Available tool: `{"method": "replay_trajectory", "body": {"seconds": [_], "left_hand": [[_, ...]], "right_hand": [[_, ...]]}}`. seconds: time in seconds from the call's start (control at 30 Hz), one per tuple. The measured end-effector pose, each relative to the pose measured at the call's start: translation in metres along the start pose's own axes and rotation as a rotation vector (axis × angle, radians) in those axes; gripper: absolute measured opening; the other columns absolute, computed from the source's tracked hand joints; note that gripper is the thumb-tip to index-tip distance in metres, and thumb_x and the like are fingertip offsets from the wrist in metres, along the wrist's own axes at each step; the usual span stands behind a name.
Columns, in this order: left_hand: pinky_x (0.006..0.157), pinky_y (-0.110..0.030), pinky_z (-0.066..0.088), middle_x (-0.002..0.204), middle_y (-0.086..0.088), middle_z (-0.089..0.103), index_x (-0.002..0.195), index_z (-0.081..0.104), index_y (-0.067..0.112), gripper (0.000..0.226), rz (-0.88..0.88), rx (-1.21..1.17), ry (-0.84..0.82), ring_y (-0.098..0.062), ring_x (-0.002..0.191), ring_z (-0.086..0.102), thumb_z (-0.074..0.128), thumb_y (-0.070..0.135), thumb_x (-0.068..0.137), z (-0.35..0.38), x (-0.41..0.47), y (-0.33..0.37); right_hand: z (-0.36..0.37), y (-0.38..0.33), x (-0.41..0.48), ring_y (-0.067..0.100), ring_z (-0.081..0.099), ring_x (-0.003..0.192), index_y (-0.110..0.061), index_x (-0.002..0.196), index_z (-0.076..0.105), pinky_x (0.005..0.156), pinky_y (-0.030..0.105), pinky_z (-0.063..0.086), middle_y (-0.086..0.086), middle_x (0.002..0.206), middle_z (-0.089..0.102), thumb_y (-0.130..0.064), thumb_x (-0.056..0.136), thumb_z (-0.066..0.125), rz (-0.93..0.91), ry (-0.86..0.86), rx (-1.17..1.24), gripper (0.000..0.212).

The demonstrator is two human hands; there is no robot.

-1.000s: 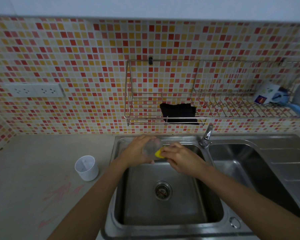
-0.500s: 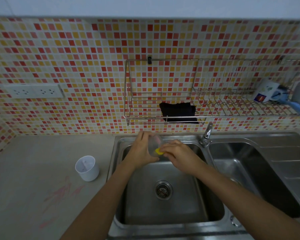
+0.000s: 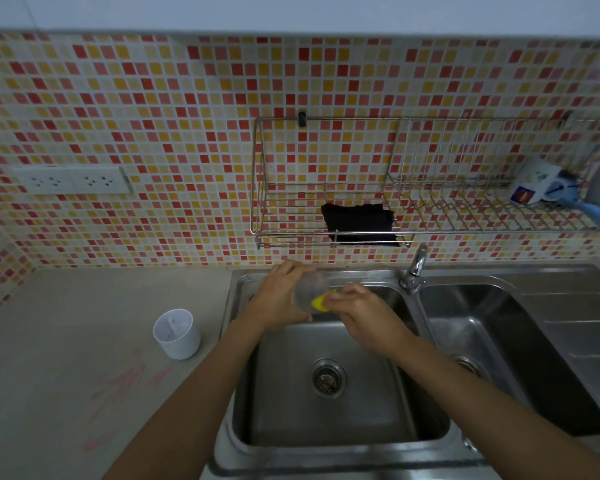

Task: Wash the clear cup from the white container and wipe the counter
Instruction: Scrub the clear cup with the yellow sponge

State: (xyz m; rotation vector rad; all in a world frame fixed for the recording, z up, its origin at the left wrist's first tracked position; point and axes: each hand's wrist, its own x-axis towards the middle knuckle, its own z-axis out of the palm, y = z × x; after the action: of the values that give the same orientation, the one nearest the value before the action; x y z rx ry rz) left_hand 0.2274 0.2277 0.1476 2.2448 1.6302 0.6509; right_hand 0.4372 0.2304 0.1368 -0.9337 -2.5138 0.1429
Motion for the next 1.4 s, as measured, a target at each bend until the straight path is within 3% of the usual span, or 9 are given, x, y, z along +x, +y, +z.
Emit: {"method": "replay_trajectory", "body": {"seconds": [0.1,0.2,0.3,0.5,0.67,0.77,1.0,1.2,1.4], "left_hand": [[0.098,-0.027,0.036,0.129,-0.001,0.045,0.135,0.045,0.021,0.089,0.030,-0.002,-0.016,-0.018,0.119,0.041,0.087,0.032,0.058,0.003,-0.002,0.001],[0.097,-0.020,0.030,0.131,-0.001,0.044,0.137,0.043,0.020,0.088,0.057,-0.004,-0.013,-0.016,0.121,0.039,0.086,0.031,0.061,0.002,-0.002,0.006],[0.099,-0.023,0.032,0.131,-0.001,0.043,0.138,0.040,0.021,0.091,0.046,-0.029,-0.021,-0.016,0.120,0.038,0.087,0.030,0.060,-0.003,0.000,0.003],[0.100,-0.026,0.034,0.133,-0.003,0.044,0.137,0.043,0.019,0.086,0.067,-0.002,-0.031,-0.018,0.123,0.038,0.085,0.027,0.062,-0.005,-0.004,-0.001],[0.097,-0.020,0.028,0.132,-0.002,0.045,0.136,0.044,0.020,0.085,0.088,-0.041,-0.058,-0.012,0.119,0.038,0.085,0.026,0.062,-0.004,-0.003,-0.001],[0.097,-0.021,0.029,0.132,0.001,0.045,0.137,0.043,0.022,0.087,0.064,-0.086,-0.051,-0.006,0.117,0.035,0.086,0.028,0.061,-0.006,-0.003,-0.003],[0.104,-0.029,0.034,0.136,0.003,0.042,0.138,0.039,0.024,0.090,-0.001,-0.182,-0.071,-0.013,0.125,0.038,0.086,0.031,0.062,-0.001,-0.005,-0.006],[0.092,-0.025,0.036,0.129,0.003,0.042,0.133,0.033,0.019,0.095,-0.076,-0.210,0.076,-0.010,0.116,0.039,0.088,0.034,0.056,0.006,-0.007,0.007],[0.089,-0.028,0.044,0.123,0.000,0.036,0.129,0.040,0.015,0.086,-0.021,-0.133,0.093,-0.012,0.111,0.041,0.086,0.032,0.058,0.003,-0.007,0.003]], "right_hand": [[0.002,0.000,0.004,0.020,0.058,0.091,-0.018,0.107,0.072,0.077,0.028,0.051,-0.002,0.102,0.072,-0.007,0.084,0.067,0.011,-0.083,0.009,0.027],[0.001,0.008,0.013,0.021,0.059,0.090,-0.017,0.104,0.072,0.071,0.030,0.054,-0.002,0.102,0.071,-0.003,0.073,0.074,-0.044,-0.035,-0.137,0.033],[-0.002,0.004,0.011,0.020,0.058,0.092,-0.015,0.103,0.072,0.076,0.032,0.054,-0.003,0.104,0.072,-0.001,0.075,0.071,-0.054,0.009,-0.147,0.031],[0.009,-0.016,-0.001,0.014,0.058,0.097,-0.021,0.113,0.071,0.085,0.021,0.044,-0.004,0.106,0.072,-0.012,0.089,0.064,0.227,0.008,0.254,0.026],[0.001,-0.001,0.008,0.019,0.058,0.090,-0.018,0.103,0.073,0.078,0.032,0.053,-0.004,0.101,0.072,-0.005,0.080,0.069,-0.028,-0.029,-0.079,0.027],[-0.008,0.001,0.007,0.018,0.059,0.088,-0.017,0.098,0.073,0.082,0.024,0.050,-0.007,0.099,0.072,-0.004,0.071,0.076,-0.122,-0.003,-0.161,0.030],[0.003,-0.005,0.002,0.019,0.055,0.093,-0.019,0.102,0.071,0.079,0.028,0.053,-0.008,0.104,0.068,-0.009,0.072,0.079,-0.086,0.037,-0.178,0.033],[-0.003,-0.013,0.007,0.018,0.056,0.097,-0.017,0.104,0.072,0.083,0.025,0.051,-0.006,0.106,0.069,0.001,0.068,0.079,-0.056,0.061,-0.115,0.041],[-0.001,-0.019,0.012,0.016,0.059,0.106,-0.017,0.115,0.070,0.097,0.027,0.040,-0.002,0.115,0.070,-0.011,0.090,0.062,0.110,-0.032,0.176,0.027]]}}
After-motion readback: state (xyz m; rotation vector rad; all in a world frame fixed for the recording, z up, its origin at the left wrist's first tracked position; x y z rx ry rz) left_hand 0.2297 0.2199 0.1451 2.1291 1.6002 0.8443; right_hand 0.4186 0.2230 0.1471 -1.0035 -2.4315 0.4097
